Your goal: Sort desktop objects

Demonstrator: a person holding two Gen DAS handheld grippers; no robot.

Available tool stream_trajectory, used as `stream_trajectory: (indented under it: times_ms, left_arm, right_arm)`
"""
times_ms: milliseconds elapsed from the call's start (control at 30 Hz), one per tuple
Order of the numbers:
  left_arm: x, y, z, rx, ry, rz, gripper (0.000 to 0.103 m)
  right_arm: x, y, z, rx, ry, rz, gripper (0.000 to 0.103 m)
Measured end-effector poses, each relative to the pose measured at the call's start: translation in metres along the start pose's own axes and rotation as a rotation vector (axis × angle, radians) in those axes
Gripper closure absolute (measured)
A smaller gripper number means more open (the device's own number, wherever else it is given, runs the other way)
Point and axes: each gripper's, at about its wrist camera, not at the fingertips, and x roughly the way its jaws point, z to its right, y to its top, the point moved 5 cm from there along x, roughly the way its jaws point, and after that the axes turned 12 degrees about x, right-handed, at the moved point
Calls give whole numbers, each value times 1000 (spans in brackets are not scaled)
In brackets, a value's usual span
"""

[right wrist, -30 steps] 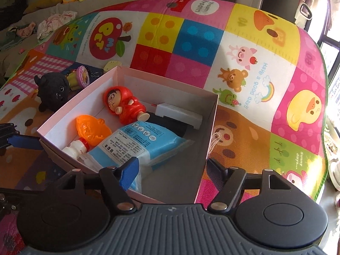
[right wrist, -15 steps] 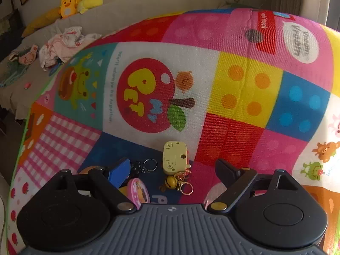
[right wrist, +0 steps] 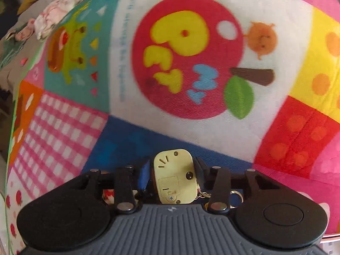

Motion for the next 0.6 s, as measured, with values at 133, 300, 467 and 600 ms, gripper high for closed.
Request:
stream_trajectory:
  times_ms: [133,300,467,600]
  left_arm:
    - [-2,-2,2,31,-5,-26,1]
    - [-17,-11,5,64,-41,-34,1]
    - [-36,-25,16,125,-110,-50,1]
    - [-46,-34,27,168,-124,-60,1]
  right_arm:
    - [-17,-41,-22,-148,11,-27,61]
    - [-48,-98,-21,-209,53,-102,61]
    - [-94,-151,-15,-215,129,-100,62]
    - [-149,-165,-6,-206,200,71,62]
